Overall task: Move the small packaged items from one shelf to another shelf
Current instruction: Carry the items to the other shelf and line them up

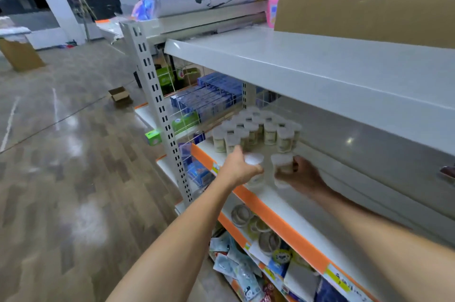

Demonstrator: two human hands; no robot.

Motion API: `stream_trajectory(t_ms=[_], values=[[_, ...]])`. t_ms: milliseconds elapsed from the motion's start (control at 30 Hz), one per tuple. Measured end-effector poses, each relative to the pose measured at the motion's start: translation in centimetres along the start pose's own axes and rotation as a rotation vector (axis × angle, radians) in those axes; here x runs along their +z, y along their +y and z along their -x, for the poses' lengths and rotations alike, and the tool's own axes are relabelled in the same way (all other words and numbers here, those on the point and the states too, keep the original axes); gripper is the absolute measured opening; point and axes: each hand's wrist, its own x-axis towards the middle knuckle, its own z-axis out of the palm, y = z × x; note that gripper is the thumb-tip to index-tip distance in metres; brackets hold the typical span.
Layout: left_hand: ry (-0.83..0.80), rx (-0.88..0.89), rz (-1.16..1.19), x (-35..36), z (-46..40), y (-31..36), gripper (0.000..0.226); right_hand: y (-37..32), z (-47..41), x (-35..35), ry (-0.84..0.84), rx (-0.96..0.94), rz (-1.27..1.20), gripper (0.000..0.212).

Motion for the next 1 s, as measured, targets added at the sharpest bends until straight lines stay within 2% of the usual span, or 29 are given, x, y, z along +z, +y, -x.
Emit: stream_trajectory(t_ms=[167, 300, 500, 733, 1000], values=[[-0.031, 0.171, -0.146, -0.6, -3.3, 1.4, 0.047, -0.8, -2.3, 0.2, 0.061, 0.010, -0.009, 0.046], [-0.015, 0.233, -0.251, -0.5, -6.1, 1.7, 0.057, -0.6, -3.3, 0.7, 0.117, 0.048, -0.030, 0.051], [0.036, 0.327, -0.512, -0.1, -10.3, 1.5, 0.057, -0.6, -4.8, 1.7, 0.170, 0.108, -0.083, 0.053], [0.054, 0.532, -0.458, 0.3, -14.2, 0.6, 0.042, -1.1, -5.9, 3.8, 0.284, 0.068, -0.029, 0.046], [0.061, 0.734, -0.523, 0.7, -17.6, 0.2, 0.044, -2.5, -6.8, 5.2, 0.429, 0.100, 0.049, 0.044]])
